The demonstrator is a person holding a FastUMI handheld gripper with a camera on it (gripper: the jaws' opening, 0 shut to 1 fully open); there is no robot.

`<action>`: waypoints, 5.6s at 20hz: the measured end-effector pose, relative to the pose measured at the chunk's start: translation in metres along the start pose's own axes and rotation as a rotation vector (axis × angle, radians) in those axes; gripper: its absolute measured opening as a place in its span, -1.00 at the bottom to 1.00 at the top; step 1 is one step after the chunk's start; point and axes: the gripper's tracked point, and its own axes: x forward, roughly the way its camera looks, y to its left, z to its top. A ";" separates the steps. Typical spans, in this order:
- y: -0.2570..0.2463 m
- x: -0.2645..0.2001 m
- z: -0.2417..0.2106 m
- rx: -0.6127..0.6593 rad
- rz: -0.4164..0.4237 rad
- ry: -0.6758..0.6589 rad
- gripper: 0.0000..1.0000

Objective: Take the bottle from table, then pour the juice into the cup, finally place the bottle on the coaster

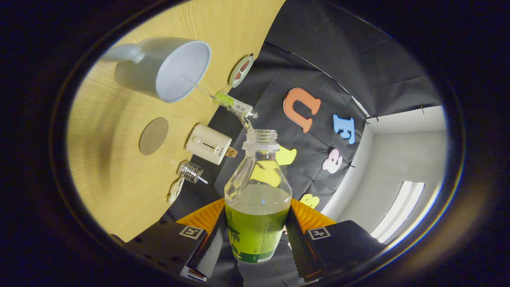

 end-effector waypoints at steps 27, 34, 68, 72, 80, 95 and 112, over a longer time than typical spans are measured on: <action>-0.022 -0.010 0.011 -0.230 -0.077 -0.026 0.60; -0.025 -0.014 0.017 -0.269 -0.102 -0.046 0.59; 0.060 -0.033 0.042 1.369 0.501 0.068 0.61; 0.062 -0.027 0.039 1.676 0.607 0.108 0.61; 0.026 0.023 0.007 2.034 0.683 0.107 0.58; 0.110 0.084 0.051 2.007 0.724 0.135 0.58; 0.156 0.102 0.077 1.991 0.686 0.142 0.63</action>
